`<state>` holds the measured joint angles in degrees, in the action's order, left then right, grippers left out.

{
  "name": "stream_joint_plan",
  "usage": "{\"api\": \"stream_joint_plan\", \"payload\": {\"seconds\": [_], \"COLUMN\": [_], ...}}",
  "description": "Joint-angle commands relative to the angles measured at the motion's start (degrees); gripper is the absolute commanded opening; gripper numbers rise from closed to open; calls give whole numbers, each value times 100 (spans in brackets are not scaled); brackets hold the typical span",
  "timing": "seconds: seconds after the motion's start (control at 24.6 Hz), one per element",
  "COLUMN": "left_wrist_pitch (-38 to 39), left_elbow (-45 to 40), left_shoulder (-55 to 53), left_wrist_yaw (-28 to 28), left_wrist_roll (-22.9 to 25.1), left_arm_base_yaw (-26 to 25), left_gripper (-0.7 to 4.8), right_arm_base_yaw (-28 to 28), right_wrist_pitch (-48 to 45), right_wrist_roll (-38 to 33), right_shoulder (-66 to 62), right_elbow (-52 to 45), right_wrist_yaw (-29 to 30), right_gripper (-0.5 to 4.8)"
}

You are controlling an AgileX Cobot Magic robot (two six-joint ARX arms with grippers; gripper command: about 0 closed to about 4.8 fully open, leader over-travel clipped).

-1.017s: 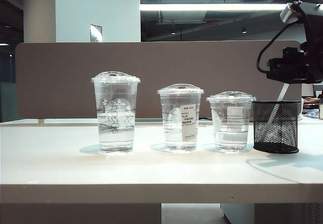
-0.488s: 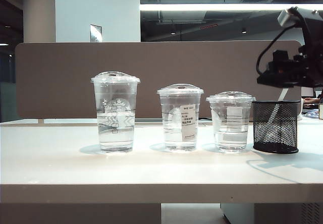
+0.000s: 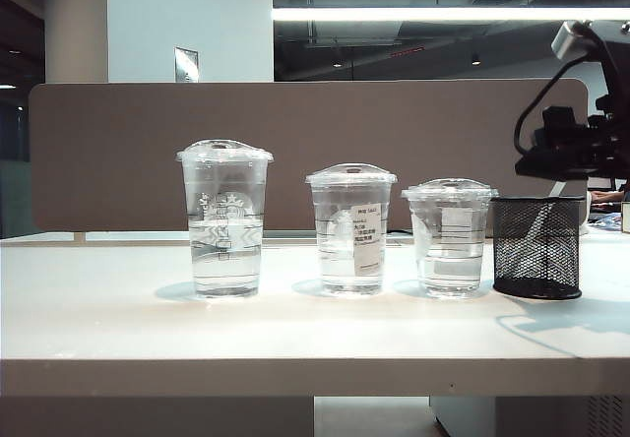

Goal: Pick up the straw and insert it into the large coffee cup.

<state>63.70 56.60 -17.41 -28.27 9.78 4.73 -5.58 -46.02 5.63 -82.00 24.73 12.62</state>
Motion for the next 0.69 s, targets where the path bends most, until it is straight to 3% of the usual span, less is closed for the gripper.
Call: {"api": "stream_joint_plan", "payload": {"seconds": [0.04, 0.16, 0.33, 0.49, 0.69], "left_wrist_pitch": [-131, -142, -170, -208, -297], "left_elbow": [13, 13, 13, 13, 13], "left_shoulder": [-2, -2, -4, -2, -2], "left_wrist_yaw": [0, 0, 0, 0, 0], "left_wrist_roll": [96, 94, 96, 96, 94], "left_arm_base_yaw": [-4, -4, -4, -4, -4], "left_gripper": [-3, -3, -3, -3, -3], "right_arm_base_yaw": [-9, -9, -9, -9, -9], "right_wrist_pitch": [225, 334, 490, 833, 1152], "right_wrist_roll": [20, 20, 22, 22, 24], "right_shoulder": [66, 201, 372, 498, 575], "right_elbow": [15, 13, 13, 15, 15], "right_wrist_yaw": [-9, -87, -221, -227, -229], "right_gripper": [264, 259, 204, 196, 91]}}
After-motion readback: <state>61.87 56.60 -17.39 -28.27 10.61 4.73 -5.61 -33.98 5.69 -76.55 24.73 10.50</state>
